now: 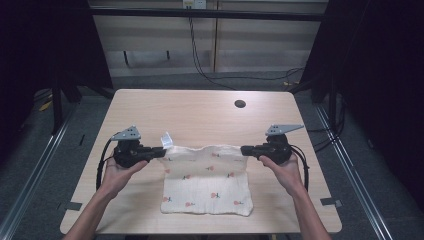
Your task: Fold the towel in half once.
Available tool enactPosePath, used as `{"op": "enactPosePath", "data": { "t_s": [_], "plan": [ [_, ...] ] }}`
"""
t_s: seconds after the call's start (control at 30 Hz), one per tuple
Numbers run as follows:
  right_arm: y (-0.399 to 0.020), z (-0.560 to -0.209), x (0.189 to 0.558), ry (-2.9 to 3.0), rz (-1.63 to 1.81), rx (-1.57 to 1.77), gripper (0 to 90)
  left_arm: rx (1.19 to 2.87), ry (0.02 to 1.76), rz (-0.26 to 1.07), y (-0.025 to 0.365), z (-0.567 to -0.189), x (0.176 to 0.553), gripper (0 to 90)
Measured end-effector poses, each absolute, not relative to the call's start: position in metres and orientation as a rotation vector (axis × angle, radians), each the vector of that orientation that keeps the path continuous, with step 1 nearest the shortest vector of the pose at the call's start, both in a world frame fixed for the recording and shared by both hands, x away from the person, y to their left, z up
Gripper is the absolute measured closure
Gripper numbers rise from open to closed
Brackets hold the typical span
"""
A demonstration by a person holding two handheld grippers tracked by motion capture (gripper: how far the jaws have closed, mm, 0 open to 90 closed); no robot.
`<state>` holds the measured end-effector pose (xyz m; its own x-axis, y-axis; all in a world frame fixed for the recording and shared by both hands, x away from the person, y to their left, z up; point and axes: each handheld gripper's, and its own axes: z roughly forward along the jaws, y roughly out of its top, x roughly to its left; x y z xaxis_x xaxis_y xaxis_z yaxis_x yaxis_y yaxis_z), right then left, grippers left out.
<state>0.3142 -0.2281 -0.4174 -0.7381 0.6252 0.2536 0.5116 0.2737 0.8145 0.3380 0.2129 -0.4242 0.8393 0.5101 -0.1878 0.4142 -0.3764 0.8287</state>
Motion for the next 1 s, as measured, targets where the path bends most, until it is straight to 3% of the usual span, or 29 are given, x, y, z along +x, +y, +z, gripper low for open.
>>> {"op": "enactPosePath", "data": {
  "t_s": [0.27, 1.0],
  "plan": [
    [-0.231, -0.419, 0.284, 2.432, 1.479, 1.05, 87.7, 2.07, 0.645, 0.089, 0.218, -0.433, 0.306, 85.0],
    [-0.233, -0.458, 0.257, 2.532, 1.383, 1.121, 87.3, 2.155, 0.649, -0.006, 0.208, -0.471, 0.292, 84.4]
  ]
}}
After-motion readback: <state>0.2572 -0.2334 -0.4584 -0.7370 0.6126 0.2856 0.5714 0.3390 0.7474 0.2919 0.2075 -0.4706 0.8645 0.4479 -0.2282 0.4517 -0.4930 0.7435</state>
